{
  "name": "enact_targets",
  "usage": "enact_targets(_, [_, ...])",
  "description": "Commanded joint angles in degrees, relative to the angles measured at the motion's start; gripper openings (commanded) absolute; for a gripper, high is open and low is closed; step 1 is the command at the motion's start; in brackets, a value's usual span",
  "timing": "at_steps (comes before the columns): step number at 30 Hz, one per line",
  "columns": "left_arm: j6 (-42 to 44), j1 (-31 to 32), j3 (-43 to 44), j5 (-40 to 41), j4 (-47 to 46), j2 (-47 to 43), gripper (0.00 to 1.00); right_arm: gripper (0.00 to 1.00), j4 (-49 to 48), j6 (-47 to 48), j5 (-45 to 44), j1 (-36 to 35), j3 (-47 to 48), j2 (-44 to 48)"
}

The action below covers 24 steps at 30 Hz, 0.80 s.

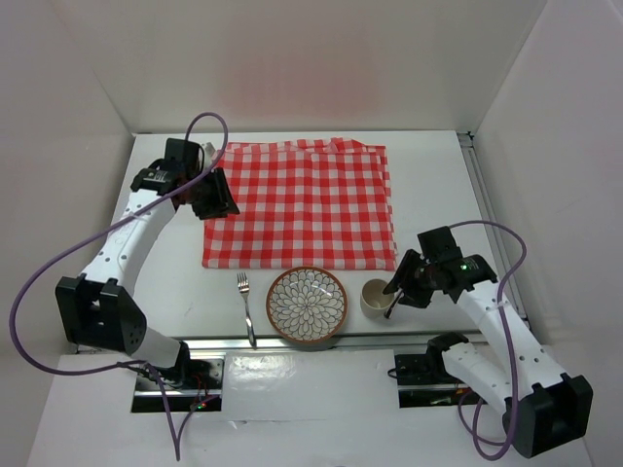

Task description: Set the dinner table for one person

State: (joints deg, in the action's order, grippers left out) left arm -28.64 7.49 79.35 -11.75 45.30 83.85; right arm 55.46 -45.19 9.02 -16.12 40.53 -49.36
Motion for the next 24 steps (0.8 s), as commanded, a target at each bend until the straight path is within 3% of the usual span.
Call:
enact_targets(1, [0.3, 0.4, -0.3, 0.4, -1.2, 0.6, 0.52, 0.55, -3.0, -1.5, -0.9, -0.5, -0.2, 0.0])
enact_targets(5, [0.3, 0.4, -0.3, 0.4, -1.2, 1.1, 0.52, 0.54, -4.3, -2.2, -0.9, -0.5, -0.8, -2.0])
enact_targets(17, [0.3, 0.4, -0.3, -0.1, -1.7, 2.2, 0.52, 0.19, -3.5, -4.5, -5.1, -0.5, -0.3, -2.8])
enact_targets(20, [0.3, 0.4, -0.3, -0.1, -2.2, 2.8, 0.52, 0.02, -0.5, -5.1, -7.3, -0.5, 3.4, -2.8])
enact_targets(24, [0.3, 0.4, 0.8, -0.1, -2.2, 3.3, 0.52, 0.0, 4.4, -3.5, -9.2, -0.5, 11.3, -4.0])
